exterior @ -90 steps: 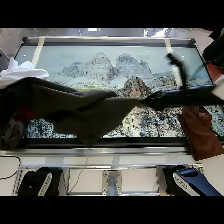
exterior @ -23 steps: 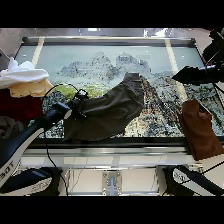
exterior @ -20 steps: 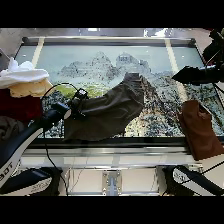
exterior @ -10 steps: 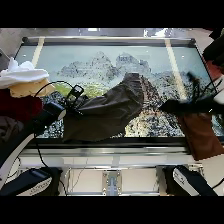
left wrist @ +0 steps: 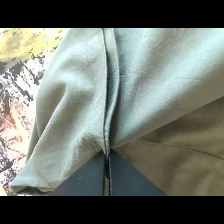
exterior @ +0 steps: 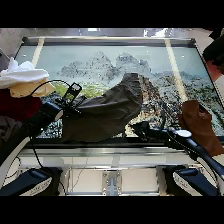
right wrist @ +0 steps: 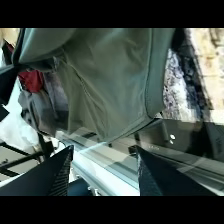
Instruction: Fold the shirts.
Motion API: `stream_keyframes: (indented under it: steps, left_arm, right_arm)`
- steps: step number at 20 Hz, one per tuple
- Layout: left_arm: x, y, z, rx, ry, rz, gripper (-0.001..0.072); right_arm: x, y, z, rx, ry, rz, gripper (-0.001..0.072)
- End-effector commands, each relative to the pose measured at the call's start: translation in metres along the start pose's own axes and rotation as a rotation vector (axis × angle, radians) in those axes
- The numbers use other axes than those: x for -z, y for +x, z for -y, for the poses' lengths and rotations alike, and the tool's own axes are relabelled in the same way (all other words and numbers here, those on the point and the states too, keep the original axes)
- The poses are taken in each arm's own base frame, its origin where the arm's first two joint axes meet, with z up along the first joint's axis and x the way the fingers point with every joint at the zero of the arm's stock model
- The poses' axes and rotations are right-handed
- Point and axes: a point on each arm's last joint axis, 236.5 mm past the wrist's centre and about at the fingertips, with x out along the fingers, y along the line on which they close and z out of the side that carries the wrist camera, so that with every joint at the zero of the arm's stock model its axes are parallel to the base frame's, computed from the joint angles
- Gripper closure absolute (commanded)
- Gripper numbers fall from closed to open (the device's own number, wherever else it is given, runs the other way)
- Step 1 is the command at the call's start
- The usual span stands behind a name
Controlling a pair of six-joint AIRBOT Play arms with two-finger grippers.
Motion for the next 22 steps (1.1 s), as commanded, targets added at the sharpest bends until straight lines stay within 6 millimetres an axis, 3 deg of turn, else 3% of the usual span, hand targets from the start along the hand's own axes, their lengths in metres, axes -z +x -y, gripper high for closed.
stream_keyframes:
  steps: [1, 4, 7, 12, 15, 18, 19, 20, 21, 22]
  left_arm:
    - [-0.001, -0.001, 0.0, 0.0, -0.001, 0.003, 0.0697]
    - [-0.001, -0.001, 0.0, -0.001, -0.001, 0.004, 0.0697]
    - [-0.001, -0.001, 0.0, -0.001, -0.001, 0.004, 0.0698]
    - [-0.001, -0.001, 0.0, -0.001, -0.001, 0.004, 0.0697]
    - [-0.001, -0.001, 0.0, -0.001, -0.001, 0.004, 0.0697]
    - [-0.001, -0.001, 0.0, -0.001, -0.001, 0.004, 0.0697]
    - [-0.001, -0.001, 0.0, -0.001, -0.001, 0.004, 0.0697]
    - [-0.001, -0.001, 0.0, -0.001, -0.001, 0.004, 0.0697]
    - [-0.001, -0.001, 0.0, -0.001, -0.001, 0.004, 0.0697]
    - [-0.001, -0.001, 0.0, -0.001, 0.0, 0.004, 0.0697]
  right_arm:
    - [0.014, 0.039, 0.007, 0.084, -0.043, -0.067, 0.0257]
    - [0.035, 0.062, 0.028, 0.14, 0.049, -0.163, 0.0259]
    - [0.051, 0.073, 0.04, 0.166, 0.089, -0.204, 0.0261]
    - [0.039, 0.09, 0.035, 0.196, 0.048, -0.139, 0.0262]
    - [0.018, 0.102, 0.025, 0.194, 0.059, -0.08, 0.0264]
    - [0.013, 0.108, 0.03, 0.213, 0.13, -0.072, 0.0414]
    - [0.014, 0.11, 0.033, 0.214, 0.147, -0.076, 0.0417]
    - [0.016, 0.111, 0.032, 0.21, 0.155, -0.084, 0.052]
    - [0.016, 0.11, 0.03, 0.205, 0.157, -0.084, 0.0685]
    - [0.017, 0.11, 0.026, 0.194, 0.138, -0.089, 0.0693]
